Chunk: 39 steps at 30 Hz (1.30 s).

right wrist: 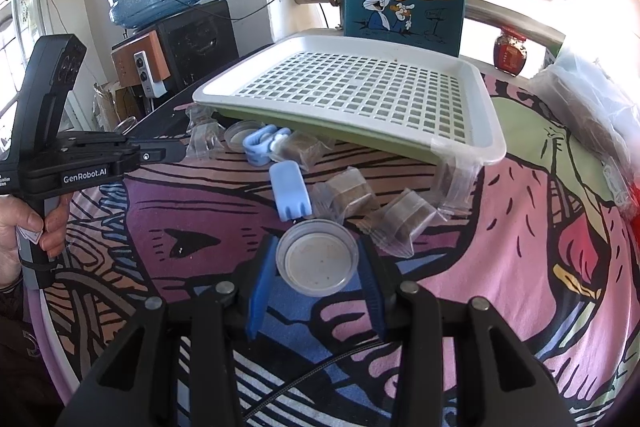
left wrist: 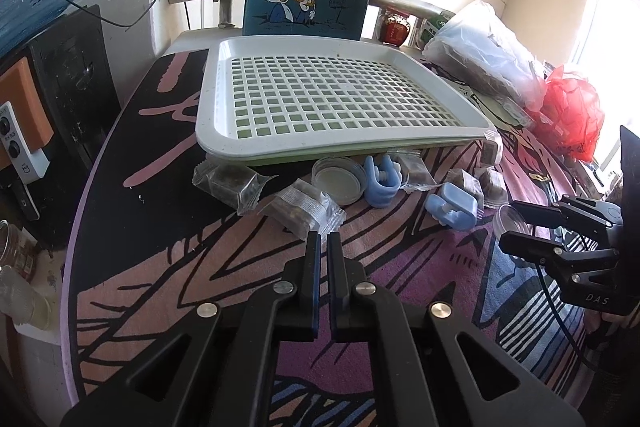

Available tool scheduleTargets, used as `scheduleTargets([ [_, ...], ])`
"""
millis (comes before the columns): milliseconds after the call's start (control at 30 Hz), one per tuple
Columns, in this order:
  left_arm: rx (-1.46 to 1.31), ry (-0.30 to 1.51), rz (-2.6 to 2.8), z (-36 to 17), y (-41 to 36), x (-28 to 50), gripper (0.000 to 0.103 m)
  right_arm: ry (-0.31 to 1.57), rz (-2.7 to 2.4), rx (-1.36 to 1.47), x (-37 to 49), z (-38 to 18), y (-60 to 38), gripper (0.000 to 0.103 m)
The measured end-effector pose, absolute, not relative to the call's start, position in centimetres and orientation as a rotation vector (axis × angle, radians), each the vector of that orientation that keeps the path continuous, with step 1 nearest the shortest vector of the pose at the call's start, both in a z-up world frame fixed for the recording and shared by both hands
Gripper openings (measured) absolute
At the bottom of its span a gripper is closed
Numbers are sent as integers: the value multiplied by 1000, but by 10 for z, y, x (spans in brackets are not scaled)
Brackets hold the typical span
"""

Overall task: Organize objects
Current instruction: 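Grasp the clear plastic cup with right gripper while left grasps a food bag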

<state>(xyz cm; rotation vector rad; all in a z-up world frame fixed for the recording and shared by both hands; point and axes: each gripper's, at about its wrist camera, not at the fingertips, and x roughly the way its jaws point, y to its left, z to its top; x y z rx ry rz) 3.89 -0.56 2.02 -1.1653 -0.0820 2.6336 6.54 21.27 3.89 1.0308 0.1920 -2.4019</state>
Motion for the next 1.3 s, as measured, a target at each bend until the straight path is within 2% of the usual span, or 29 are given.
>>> scheduleTargets([
  [33,-1168,-72,2632,21,-5,39,5,189,-2401,1031,65,39,213,39],
  [67,-1166,-65,2628,22,-4,38,15,187,-2400,1032,65,39,213,40],
  [100,-1155,-59,2630,23,-5,38,30,185,-2399,1033,65,39,214,39],
  [167,-1137,-41,2654,25,-5,35,49,186,-2399,1033,65,39,213,40],
  [200,-1136,-39,2667,26,-6,33,52,186,-2399,1031,65,39,213,39],
  [333,-1184,-120,2653,27,-7,18,53,175,-2400,1025,65,40,214,40],
  [500,-1213,-58,2678,19,1,-1,53,165,-2396,1025,66,40,214,40],
  [567,-1270,-86,2652,10,0,-6,52,167,-2395,1024,66,40,214,40],
  [633,-1247,-86,2657,12,-1,-3,37,169,-2395,1022,66,40,213,40],
  [767,-1227,-54,2642,13,3,6,29,162,-2393,1028,66,40,214,40],
  [1000,-1118,-41,2654,26,11,27,28,151,-2418,992,68,45,219,40],
  [1300,-916,22,2729,45,18,34,28,99,-2524,804,64,74,217,39],
])
